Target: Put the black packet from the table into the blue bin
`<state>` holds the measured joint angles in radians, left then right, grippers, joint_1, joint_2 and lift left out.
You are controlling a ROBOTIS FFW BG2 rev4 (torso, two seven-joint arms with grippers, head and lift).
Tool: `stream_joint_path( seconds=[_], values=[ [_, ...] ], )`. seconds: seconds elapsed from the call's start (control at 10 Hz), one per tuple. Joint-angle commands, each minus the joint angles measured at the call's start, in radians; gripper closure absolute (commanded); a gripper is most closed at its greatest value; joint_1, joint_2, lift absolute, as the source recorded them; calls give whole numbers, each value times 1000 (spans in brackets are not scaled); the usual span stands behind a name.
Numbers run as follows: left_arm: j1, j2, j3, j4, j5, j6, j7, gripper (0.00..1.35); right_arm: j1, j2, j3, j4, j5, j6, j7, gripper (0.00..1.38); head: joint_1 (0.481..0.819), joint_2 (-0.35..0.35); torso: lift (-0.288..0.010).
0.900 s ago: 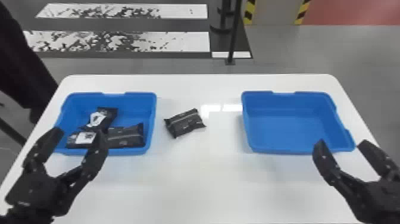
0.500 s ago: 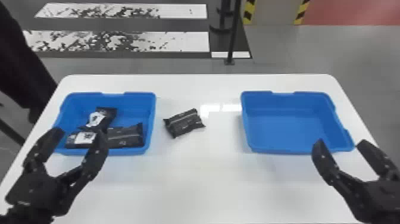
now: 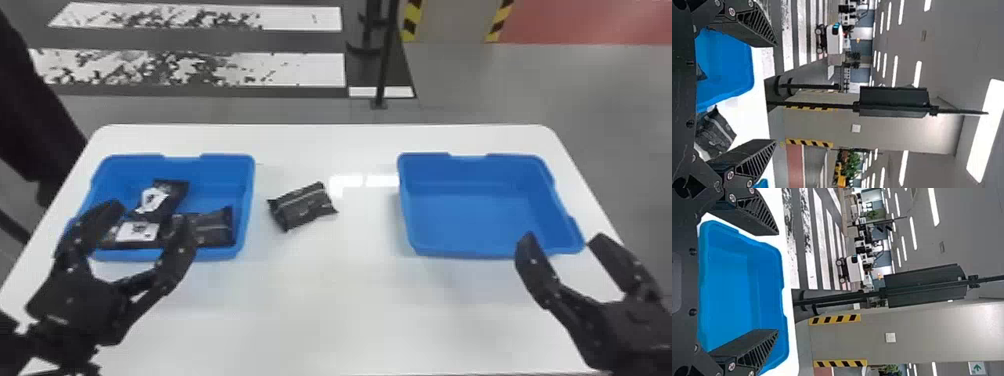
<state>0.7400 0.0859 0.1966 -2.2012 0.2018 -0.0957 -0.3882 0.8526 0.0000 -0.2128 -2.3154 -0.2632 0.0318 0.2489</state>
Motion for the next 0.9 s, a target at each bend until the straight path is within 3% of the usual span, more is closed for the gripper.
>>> stream_joint_path(
  seconds=[0.0,0.2,0.4,0.8],
  values=[
    [-87,3,-15,67,-62,51,-37,163,-1,1,1,2,0,0,0,133,695,-43,-110],
    [-252,12,-67,222,-124,103,-109,163,-11,1,1,5,2,0,1,133,695,-72,-110],
    [-397,26,-177,325,-146,164,-124,163,-16,1,3,7,6,0,1,133,695,-105,-110],
    [-615,23,-298,504,-280,260,-193,168,-28,1,9,17,8,0,1,133,695,-207,-110]
  ],
)
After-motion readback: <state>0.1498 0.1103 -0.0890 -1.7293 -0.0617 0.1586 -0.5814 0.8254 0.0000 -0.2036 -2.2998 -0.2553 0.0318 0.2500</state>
